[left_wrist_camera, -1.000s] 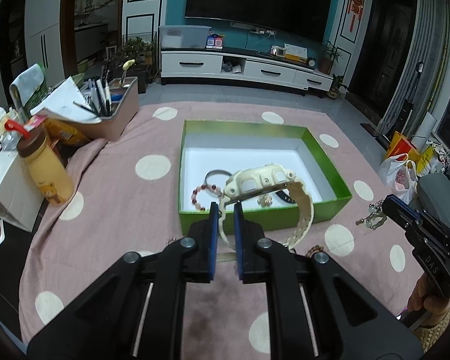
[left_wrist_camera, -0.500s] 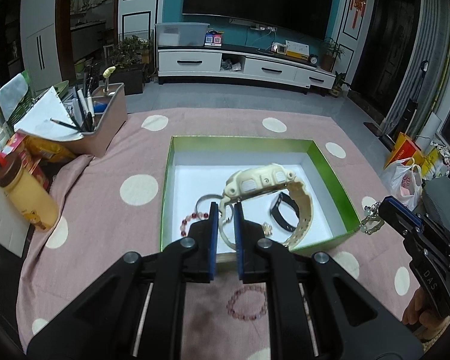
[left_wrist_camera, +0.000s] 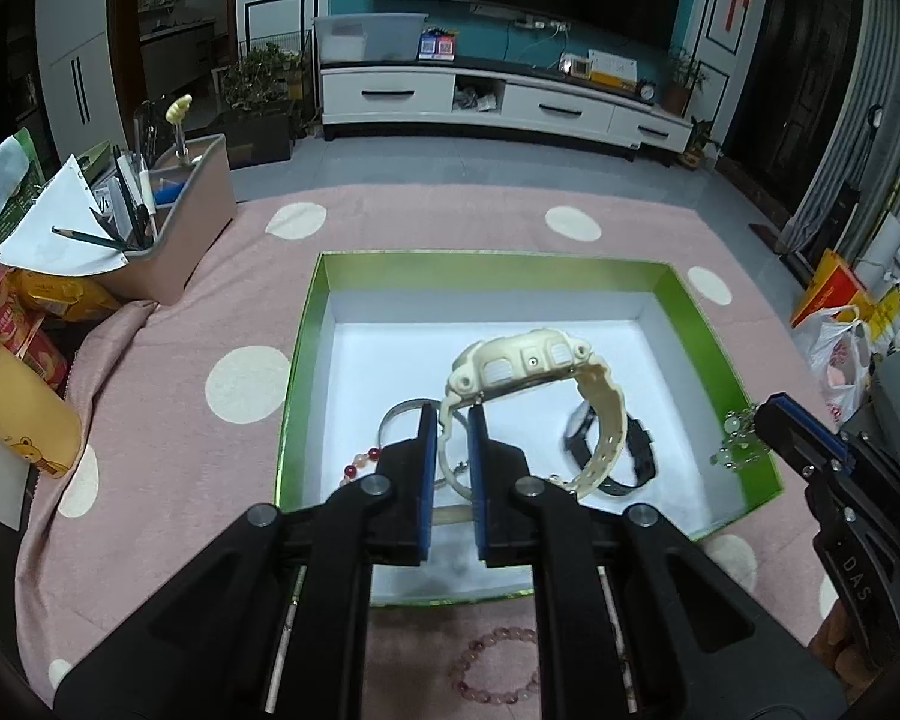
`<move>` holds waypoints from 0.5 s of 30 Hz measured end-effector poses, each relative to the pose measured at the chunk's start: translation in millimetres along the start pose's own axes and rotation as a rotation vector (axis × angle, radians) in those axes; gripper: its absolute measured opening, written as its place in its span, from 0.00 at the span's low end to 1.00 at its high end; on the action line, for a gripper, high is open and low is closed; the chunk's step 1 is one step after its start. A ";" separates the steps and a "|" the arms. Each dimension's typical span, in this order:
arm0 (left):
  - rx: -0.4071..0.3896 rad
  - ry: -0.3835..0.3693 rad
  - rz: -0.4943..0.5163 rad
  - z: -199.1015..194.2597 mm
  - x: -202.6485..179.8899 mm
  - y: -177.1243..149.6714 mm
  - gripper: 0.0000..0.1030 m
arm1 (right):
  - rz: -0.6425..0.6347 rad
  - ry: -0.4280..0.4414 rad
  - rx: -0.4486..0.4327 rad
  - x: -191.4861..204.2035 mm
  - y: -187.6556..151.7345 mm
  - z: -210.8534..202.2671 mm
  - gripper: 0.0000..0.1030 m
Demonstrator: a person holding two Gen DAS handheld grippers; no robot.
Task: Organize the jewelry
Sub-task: 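Carry the cream watch and jade pendant into the green box with both grippers, then open both grippers to release the watch and pendant, then withdraw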
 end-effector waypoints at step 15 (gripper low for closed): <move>0.020 0.062 0.063 20.8 -16.5 -3.2 0.19 | -0.030 -0.059 0.084 -6.9 -2.9 27.6 0.08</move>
Point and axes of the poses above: each gripper's, at about its wrist camera, not at the fingertips, and z roughly the way its jaws point, x to its left, y to its top, the point moved 3 cm from there along z, roughly the way its jaws point, and after that the axes turned 14 degrees about y, right-handed, at the moved point
